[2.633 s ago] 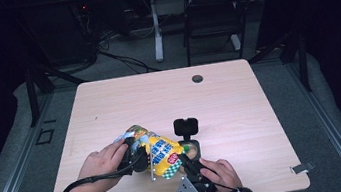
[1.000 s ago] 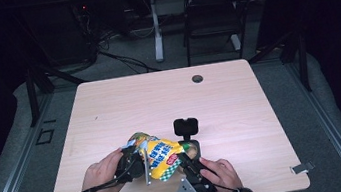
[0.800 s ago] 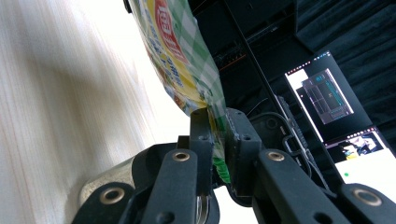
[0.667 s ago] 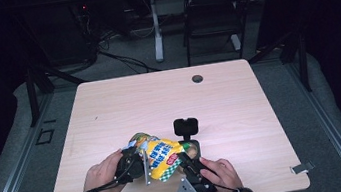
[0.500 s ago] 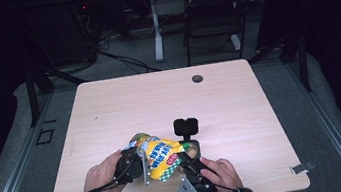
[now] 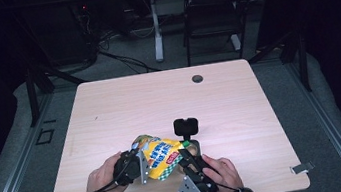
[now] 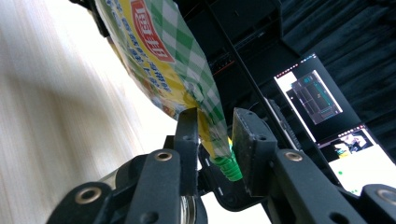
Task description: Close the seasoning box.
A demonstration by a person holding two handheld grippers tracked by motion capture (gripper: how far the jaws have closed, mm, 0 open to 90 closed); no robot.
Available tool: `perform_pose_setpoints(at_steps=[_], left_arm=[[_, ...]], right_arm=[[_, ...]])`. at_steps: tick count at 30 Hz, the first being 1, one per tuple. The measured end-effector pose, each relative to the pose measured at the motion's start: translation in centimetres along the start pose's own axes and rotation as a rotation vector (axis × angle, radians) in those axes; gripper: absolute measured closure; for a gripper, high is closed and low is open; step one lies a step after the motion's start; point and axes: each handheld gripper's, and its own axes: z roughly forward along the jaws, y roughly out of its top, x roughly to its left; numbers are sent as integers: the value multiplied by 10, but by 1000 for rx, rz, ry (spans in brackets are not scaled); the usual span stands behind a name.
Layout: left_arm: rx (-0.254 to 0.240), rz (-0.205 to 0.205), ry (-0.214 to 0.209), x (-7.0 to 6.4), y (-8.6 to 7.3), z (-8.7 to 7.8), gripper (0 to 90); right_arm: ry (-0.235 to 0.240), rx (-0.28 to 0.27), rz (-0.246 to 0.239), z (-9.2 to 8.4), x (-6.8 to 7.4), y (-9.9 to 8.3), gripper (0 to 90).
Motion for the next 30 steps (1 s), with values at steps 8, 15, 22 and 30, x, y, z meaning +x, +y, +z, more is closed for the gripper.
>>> perform_pose_setpoints(at_steps=[8, 15, 22, 30], left_arm=[[-18, -22, -4, 0, -1, 0, 818], [-29, -45, -11, 0, -2, 0, 819], [-37, -51, -13, 0, -2, 0, 822], [-38, -61, -20, -1, -4, 1, 822]], right_arm=[[-22, -15, 9, 0, -1, 0, 643], [-32, -14, 10, -1, -3, -1, 620], [-26, -9, 20, -1, -4, -1, 677], [-15, 5, -27, -2, -3, 2, 803]])
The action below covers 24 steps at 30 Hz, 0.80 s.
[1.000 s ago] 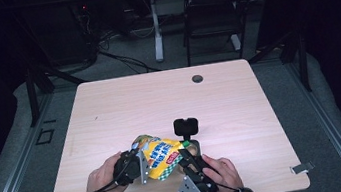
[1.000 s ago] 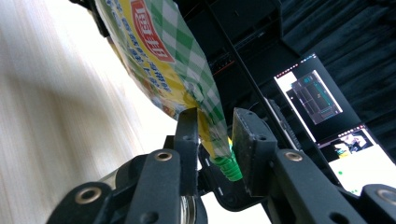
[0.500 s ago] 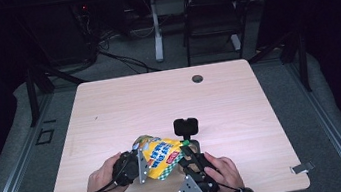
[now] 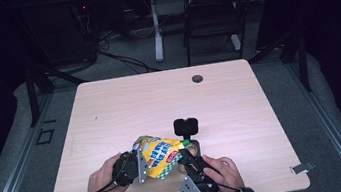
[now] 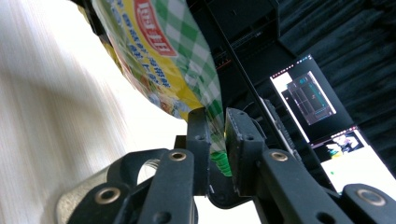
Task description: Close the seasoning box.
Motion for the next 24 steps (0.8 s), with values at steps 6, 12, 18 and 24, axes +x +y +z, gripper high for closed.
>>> perform_pose_setpoints(at_steps=[6, 12, 18, 24], left_arm=[[-9, -22, -2, 0, 0, 2, 821], [-15, -42, -23, -1, -1, 3, 820], [-23, -61, -36, -2, -3, 5, 819], [-28, -85, -51, -1, -4, 5, 815]], right_arm=[[3, 16, -46, 0, -3, 3, 855], [12, 18, -76, 2, -4, 5, 879], [7, 23, -116, 2, -5, 7, 885], [-3, 21, -158, 4, -6, 12, 891]])
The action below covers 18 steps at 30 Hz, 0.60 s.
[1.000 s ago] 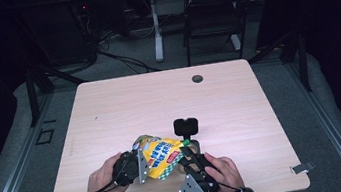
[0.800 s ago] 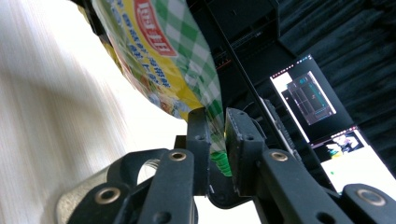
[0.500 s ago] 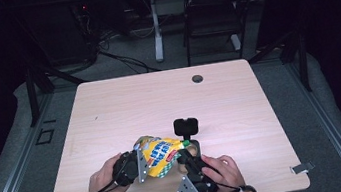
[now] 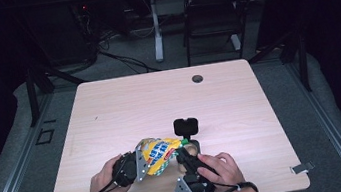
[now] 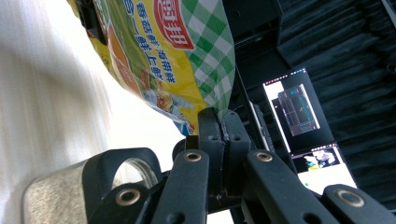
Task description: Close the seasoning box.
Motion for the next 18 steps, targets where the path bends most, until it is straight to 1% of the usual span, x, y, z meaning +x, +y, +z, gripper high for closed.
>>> perform_pose_setpoints(at_steps=[1, 2, 3, 5, 6, 8, 10, 16, 18], left_arm=[[1, -8, -6, 1, 0, -1, 815], [-3, -14, -7, 1, 0, -1, 814], [-4, -13, -4, 1, 0, -1, 814], [-4, -23, -16, 2, 0, -1, 812], [-5, -31, -20, 2, 0, -1, 811], [-10, -36, -23, 2, 0, 0, 809], [-16, -52, -33, 2, -1, 1, 806], [-13, -65, -44, 2, -1, 2, 794], [-17, -74, -49, 2, -2, 3, 783]], right_arm=[[0, -4, -1, 0, 0, 1, 891], [-7, -6, -14, 1, -2, 3, 891], [-7, -6, -14, 1, -2, 3, 891], [-13, -17, -11, 1, -4, 4, 892], [-14, -15, -18, 1, -5, 6, 892], [-16, -14, -26, 2, -6, 7, 894], [-17, -20, -26, 2, -6, 8, 896], [-14, -30, -25, 3, -6, 9, 900], [-15, -23, -32, 3, -7, 10, 900]])
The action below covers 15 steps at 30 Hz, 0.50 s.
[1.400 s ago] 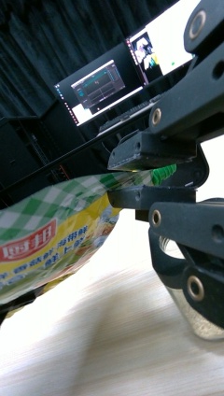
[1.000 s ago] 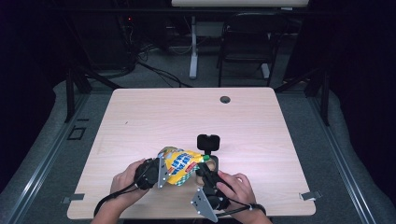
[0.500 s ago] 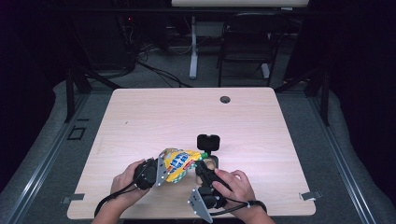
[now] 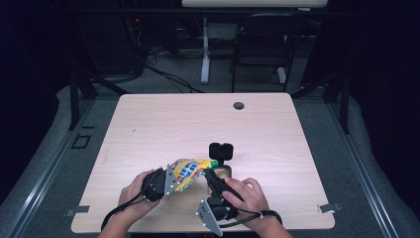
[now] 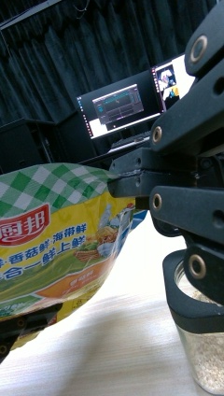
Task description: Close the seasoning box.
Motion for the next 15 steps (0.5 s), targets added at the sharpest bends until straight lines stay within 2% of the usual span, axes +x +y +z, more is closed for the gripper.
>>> perform_pose_setpoints(at_steps=[7, 15], left_arm=[[-8, -24, -17, -1, 0, 1, 762], [-9, -22, -14, -1, 1, 1, 755]], right_arm=[[-8, -7, -3, 0, -1, 2, 900], [-12, -9, -6, 0, -3, 3, 900]])
